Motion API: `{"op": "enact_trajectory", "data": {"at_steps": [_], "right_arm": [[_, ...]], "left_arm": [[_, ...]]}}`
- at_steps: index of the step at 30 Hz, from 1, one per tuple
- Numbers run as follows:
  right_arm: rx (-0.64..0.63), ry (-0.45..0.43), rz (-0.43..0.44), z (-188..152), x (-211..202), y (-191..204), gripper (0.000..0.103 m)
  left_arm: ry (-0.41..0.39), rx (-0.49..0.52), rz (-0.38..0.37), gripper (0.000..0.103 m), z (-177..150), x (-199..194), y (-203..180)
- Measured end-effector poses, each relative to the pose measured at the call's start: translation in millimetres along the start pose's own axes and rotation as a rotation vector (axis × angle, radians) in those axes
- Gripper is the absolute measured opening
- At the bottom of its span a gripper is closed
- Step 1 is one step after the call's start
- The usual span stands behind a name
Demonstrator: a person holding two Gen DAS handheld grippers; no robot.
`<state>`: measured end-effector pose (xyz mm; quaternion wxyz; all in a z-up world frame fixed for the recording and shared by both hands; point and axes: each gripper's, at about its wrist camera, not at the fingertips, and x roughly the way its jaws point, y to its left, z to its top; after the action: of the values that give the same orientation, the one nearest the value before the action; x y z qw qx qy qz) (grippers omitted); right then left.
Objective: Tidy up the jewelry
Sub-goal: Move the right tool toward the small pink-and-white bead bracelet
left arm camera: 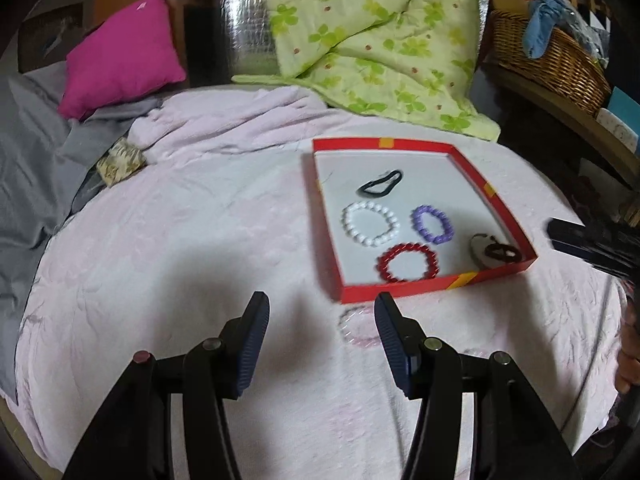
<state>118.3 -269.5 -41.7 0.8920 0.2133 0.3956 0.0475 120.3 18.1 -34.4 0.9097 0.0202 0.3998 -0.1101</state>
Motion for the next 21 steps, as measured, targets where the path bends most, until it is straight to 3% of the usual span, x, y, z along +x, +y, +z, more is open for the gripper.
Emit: {"op": "enact_trajectory", "data": {"at_steps": [12,21], "right_arm": [[-0.031,0.067,0.011,-97.6,-48.8,5.4,0.038],[-0.062,0.132,-0.002,-109.1,-24.3,12.0,0.038]], "left_arm": [[0.005,0.041,0.08,0.059,-45.5,-26.9,-1.1],[0.038,0.082,0.116,0.061,-49.2,-11.4,0.8]]}}
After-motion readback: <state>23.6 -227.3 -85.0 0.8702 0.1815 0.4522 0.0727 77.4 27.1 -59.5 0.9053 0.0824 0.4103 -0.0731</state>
